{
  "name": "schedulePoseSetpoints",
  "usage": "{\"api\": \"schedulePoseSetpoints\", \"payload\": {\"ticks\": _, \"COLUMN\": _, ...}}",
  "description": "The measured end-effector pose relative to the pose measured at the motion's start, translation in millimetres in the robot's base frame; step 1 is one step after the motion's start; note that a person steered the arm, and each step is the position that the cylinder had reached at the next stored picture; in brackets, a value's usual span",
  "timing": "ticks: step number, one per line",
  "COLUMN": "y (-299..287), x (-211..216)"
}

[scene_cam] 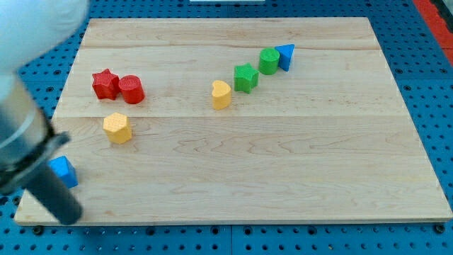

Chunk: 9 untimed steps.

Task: Move the blue cube bottom left to the red star

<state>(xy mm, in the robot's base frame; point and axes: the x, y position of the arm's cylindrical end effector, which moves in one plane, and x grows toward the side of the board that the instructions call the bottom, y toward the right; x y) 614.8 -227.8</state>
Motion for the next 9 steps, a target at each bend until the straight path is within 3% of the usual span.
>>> {"api": "schedulePoseSetpoints", "payload": {"ticks": 2, "y": -17.1, "x": -62.9}}
{"api": "schedulePoseSetpoints", "payload": {"ticks": 5, "y": 10.3, "x": -130.5}}
{"api": "schedulePoseSetpoints", "payload": {"ticks": 6, "y": 58.7, "x": -104.2}}
{"api": "schedulePoseSetpoints", "payload": {"ticks": 8, "y": -2.5, "x": -99.3}}
{"api": "schedulePoseSetpoints", "payload": {"ticks": 9, "y": -10.7, "x": -124.9}}
